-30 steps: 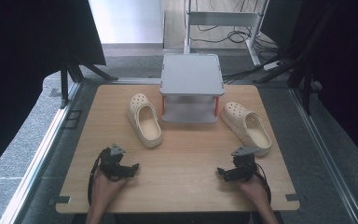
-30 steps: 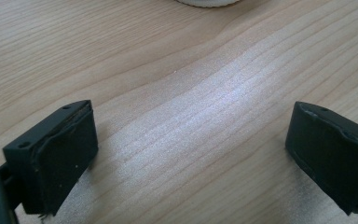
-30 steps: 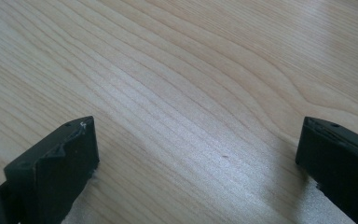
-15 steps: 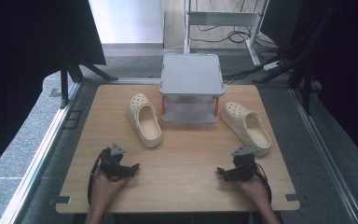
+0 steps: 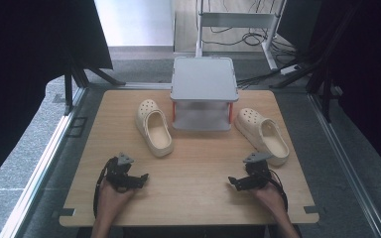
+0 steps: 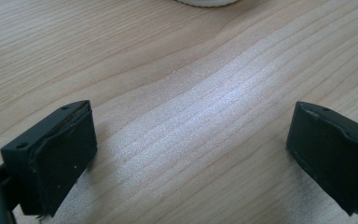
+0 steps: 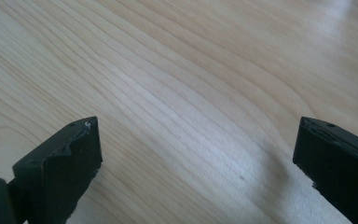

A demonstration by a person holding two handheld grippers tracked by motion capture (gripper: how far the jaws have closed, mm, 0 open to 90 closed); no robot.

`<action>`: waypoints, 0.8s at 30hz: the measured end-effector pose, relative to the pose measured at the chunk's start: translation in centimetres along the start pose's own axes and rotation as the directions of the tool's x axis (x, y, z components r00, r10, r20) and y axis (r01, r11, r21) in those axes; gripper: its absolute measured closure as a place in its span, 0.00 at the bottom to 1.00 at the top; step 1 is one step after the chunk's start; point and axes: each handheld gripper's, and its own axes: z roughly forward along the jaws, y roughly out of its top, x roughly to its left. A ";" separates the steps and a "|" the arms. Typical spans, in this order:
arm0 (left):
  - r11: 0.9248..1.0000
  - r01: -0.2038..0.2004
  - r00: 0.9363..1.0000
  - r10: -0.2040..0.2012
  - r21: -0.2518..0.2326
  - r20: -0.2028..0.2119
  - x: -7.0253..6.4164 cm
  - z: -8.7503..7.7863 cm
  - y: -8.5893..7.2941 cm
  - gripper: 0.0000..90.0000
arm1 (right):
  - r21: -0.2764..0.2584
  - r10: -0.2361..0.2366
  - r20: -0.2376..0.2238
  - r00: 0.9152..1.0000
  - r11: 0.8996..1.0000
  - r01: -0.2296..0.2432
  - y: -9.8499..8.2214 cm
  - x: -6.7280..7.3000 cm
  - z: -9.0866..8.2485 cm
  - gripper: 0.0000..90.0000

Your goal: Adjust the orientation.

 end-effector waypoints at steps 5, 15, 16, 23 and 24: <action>1.000 0.000 1.000 0.000 0.000 0.000 0.0 0.0 0.0 0.02 | -0.009 -0.024 -0.029 0.999 1.000 0.024 1.6 0.4 0.0 0.01; 1.000 0.000 1.000 0.000 0.000 0.000 0.0 0.0 0.0 0.02 | -0.035 -0.061 -0.087 0.994 0.998 0.058 5.6 0.9 1.1 0.00; 1.000 0.000 1.000 0.000 0.000 0.000 0.0 0.0 0.0 0.02 | -0.038 -0.063 -0.090 0.994 0.998 0.060 5.9 0.9 1.2 0.00; 1.000 -0.003 1.000 0.003 0.000 0.000 0.0 0.0 0.0 0.02 | -0.049 -0.090 -0.147 0.985 0.995 0.084 9.9 1.7 2.9 0.09; 1.000 0.000 1.000 0.000 0.000 0.000 0.0 0.0 0.0 0.02 | -0.048 -0.087 -0.152 0.984 0.996 0.081 10.5 1.9 3.2 0.10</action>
